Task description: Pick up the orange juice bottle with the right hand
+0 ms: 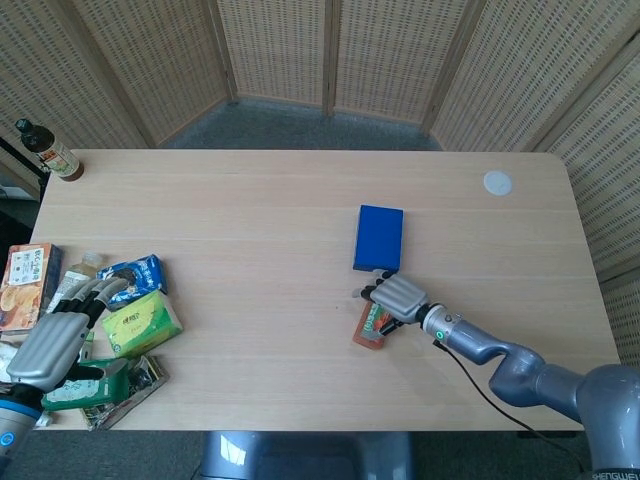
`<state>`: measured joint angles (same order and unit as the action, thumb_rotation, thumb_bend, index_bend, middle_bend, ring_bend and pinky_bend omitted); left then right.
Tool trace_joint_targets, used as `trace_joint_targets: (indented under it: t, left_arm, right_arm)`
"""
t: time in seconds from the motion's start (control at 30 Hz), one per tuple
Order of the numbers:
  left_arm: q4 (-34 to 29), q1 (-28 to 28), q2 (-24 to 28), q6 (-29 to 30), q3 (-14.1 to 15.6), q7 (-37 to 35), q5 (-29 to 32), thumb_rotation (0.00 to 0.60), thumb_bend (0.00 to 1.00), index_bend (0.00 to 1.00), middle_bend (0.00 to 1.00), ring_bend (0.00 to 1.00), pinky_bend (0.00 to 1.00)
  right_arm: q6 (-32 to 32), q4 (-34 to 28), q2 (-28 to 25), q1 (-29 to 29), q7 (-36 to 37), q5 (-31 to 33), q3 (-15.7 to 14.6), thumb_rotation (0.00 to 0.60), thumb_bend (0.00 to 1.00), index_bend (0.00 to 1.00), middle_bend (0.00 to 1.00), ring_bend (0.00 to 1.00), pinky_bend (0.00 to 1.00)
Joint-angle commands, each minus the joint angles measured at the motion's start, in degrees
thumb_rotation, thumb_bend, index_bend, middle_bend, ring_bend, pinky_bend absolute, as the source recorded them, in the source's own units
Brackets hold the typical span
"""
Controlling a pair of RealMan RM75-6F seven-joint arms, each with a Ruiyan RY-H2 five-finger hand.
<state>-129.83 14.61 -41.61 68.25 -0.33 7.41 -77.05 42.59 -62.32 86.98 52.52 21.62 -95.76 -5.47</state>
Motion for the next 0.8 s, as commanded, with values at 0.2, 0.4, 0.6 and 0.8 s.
trace_joint_targets:
  t: [0.2, 0.4, 0.6, 0.8]
  left_arm:
    - [0.0, 0.2, -0.18, -0.21, -0.06, -0.05, -0.13, 0.6, 0.24, 0.0, 0.0, 0.0, 0.0]
    - [0.04, 0.19, -0.23, -0.22, -0.02, -0.04, -0.11, 0.6, 0.24, 0.0, 0.0, 0.0, 0.0]
    - [0.28, 0.13, -0.28, -0.17, -0.02, -0.66, -0.44, 0.6, 0.24, 0.0, 0.0, 0.0, 0.0]
    - [1.02, 0.49, -0.55, -0.67, -0.28, -1.76, -0.43, 0.6, 0.24, 0.0, 0.0, 0.0, 0.0]
  right_arm:
    - [-0.89, 0.71, -1.79, -1.43, -0.93, 1.99, -0.84, 0.191, 0.26, 0.17, 0.31, 0.2, 0.0]
    - [-2.22, 2.48, -3.03, -3.01, -1.57, 4.47, -1.07, 0.191, 0.26, 0.17, 0.31, 0.2, 0.0]
    - [-1.53, 1.5, -5.31, -4.7, -2.32, 6.02, -0.84, 0.188, 0.26, 0.17, 0.31, 0.2, 0.0]
    - [1.35, -4.56, -9.07, -5.24, -7.34, 5.05, -0.4, 0.06, 0.26, 0.02, 0.18, 0.03, 0.0]
